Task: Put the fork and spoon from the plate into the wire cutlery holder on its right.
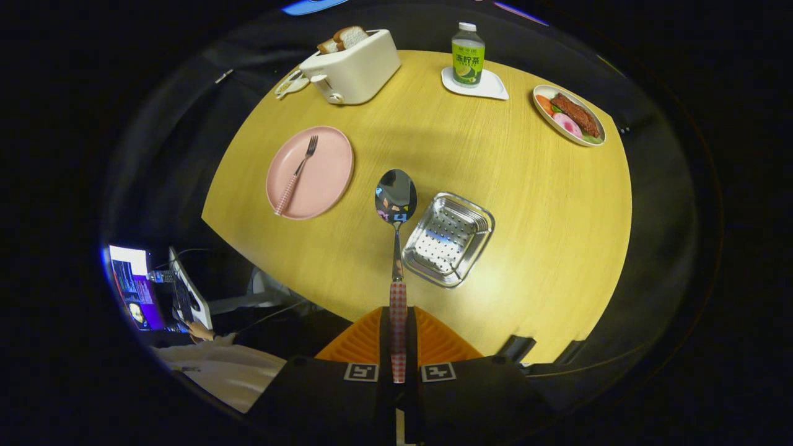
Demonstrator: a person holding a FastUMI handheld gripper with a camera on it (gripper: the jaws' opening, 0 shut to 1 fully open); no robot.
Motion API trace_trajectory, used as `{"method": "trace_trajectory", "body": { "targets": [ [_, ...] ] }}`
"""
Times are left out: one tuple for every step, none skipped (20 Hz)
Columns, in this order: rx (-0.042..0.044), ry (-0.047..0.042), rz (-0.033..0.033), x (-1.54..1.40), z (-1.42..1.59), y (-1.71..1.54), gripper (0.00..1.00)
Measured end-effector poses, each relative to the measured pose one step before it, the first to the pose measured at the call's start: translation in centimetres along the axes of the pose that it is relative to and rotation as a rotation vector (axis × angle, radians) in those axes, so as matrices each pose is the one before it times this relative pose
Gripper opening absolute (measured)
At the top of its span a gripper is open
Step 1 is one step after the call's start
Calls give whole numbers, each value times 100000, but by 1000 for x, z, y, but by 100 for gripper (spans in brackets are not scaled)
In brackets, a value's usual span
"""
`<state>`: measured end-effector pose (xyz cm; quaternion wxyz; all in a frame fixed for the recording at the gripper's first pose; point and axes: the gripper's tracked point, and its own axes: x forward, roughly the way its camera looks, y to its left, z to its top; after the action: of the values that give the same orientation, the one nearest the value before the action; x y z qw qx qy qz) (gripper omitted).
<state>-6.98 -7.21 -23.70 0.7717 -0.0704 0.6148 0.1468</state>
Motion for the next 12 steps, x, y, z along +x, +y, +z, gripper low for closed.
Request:
{"method": "trace_trajectory", "body": {
  "targets": [
    [-1819,2386,-1771,-276,-614,-965,10],
    [-2014,2718,-1214,-237,-544,-892,10],
    [-821,2450,-749,-68,-528,-719,10],
    [255,2103,266,-34,-316,-531,10],
    [469,3327,673,160,-389,-394,10],
    [396,3463,961,111,-438,-201,10],
    [178,3192,726,348,-297,-337,10],
    [244,2908,106,170,-105,-501,10],
    [984,910,-78,413,361,-359,10],
    [-164,2239,530,293,193,-207,10],
    [123,1553,268,195,296,-119,10],
    [284,1743,667,180,427,64,10]
  ]
}}
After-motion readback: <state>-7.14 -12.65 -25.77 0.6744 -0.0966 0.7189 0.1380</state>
